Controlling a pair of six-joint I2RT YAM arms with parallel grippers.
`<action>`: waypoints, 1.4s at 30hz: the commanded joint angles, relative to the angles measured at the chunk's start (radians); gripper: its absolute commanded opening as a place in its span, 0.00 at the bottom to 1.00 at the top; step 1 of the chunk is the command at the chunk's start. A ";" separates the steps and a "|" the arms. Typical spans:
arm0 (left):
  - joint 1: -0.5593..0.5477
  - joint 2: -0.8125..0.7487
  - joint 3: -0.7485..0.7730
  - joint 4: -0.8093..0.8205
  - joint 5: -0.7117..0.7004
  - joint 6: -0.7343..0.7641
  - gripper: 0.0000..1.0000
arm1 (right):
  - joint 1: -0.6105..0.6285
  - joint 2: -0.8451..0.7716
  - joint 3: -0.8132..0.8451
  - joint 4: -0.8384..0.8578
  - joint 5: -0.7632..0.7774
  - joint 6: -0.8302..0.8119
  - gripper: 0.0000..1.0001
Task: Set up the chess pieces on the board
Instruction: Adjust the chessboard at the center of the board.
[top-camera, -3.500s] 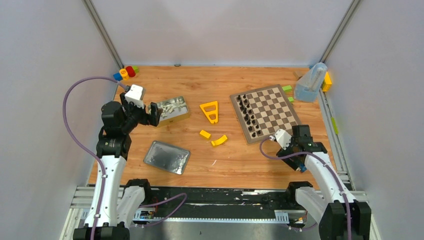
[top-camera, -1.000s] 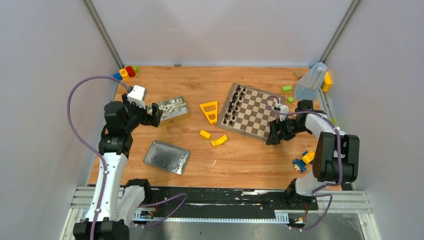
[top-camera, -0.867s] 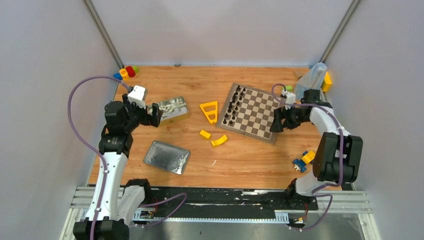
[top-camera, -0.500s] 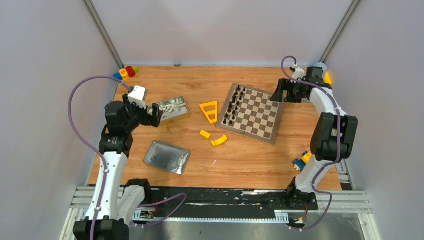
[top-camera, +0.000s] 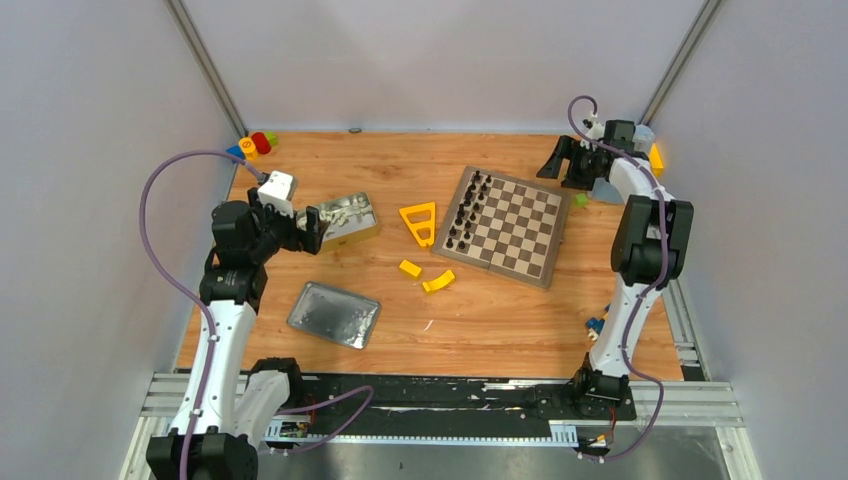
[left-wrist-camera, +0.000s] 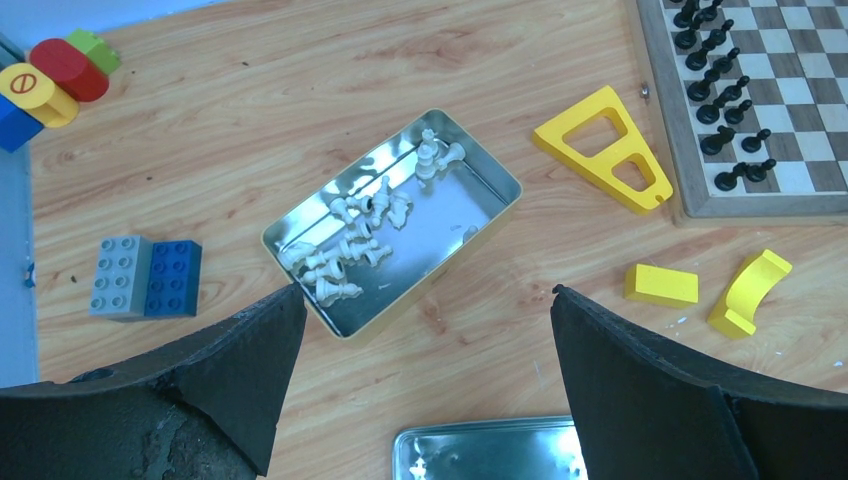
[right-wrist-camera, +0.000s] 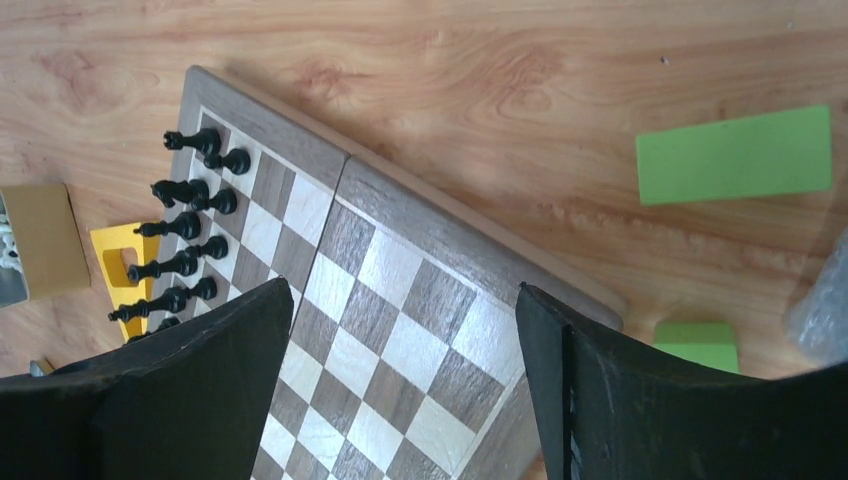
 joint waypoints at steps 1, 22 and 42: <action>0.000 0.004 -0.006 0.047 0.013 0.013 1.00 | 0.005 0.045 0.081 0.044 0.006 0.036 0.83; 0.001 0.003 -0.002 0.038 0.008 0.018 1.00 | 0.029 0.126 0.091 0.005 -0.004 -0.043 0.82; 0.001 -0.003 -0.005 0.033 0.021 0.023 1.00 | 0.087 -0.271 -0.472 -0.062 -0.105 -0.272 0.80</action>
